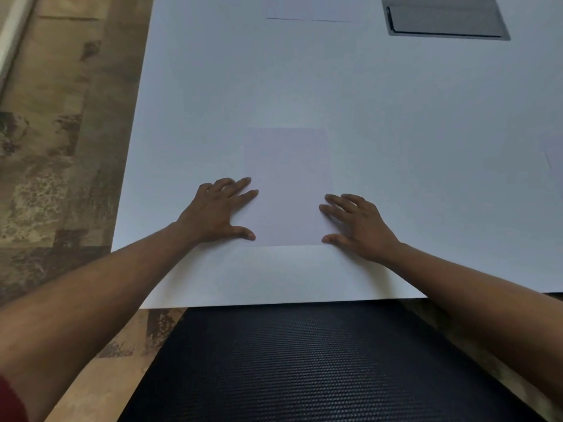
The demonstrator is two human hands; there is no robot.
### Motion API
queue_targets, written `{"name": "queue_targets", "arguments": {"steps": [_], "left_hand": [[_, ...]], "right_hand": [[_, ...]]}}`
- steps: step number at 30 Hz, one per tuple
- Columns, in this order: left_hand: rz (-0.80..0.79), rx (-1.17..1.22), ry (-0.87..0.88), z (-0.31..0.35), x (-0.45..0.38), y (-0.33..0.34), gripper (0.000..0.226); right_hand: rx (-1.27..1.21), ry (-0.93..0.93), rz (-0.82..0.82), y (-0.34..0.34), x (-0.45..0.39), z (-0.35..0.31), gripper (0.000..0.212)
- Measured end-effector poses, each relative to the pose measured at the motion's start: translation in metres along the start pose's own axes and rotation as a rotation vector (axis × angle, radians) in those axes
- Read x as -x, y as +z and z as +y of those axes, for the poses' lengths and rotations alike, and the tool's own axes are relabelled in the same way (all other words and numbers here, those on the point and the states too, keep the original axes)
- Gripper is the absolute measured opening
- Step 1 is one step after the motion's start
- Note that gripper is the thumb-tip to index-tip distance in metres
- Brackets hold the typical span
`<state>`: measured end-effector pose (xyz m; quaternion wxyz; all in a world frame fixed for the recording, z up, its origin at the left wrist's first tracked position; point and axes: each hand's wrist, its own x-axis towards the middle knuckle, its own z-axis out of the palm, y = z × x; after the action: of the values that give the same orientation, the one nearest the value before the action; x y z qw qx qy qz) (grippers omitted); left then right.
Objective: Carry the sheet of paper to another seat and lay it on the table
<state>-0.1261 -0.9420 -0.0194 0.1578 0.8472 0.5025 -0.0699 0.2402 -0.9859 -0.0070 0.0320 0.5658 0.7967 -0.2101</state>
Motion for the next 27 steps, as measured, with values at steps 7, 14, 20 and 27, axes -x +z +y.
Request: {"name": "queue_targets", "arguments": {"steps": [7,14,20,27], "left_hand": [[-0.005,-0.009,-0.004,0.000,0.000,0.000,0.119],[-0.022,-0.001,-0.008,0.001,0.001,0.000,0.117],[0.022,0.043,0.016,-0.001,0.011,0.005,0.121],[0.041,0.031,0.024,-0.002,0.010,0.006,0.121]], "right_hand": [[-0.002,-0.002,-0.009,0.001,-0.001,0.000,0.074],[-0.015,0.000,0.007,0.001,0.001,-0.002,0.075],[-0.112,0.020,0.013,-0.002,0.001,0.000,0.083],[-0.082,0.021,-0.015,-0.004,-0.001,0.001,0.081]]}}
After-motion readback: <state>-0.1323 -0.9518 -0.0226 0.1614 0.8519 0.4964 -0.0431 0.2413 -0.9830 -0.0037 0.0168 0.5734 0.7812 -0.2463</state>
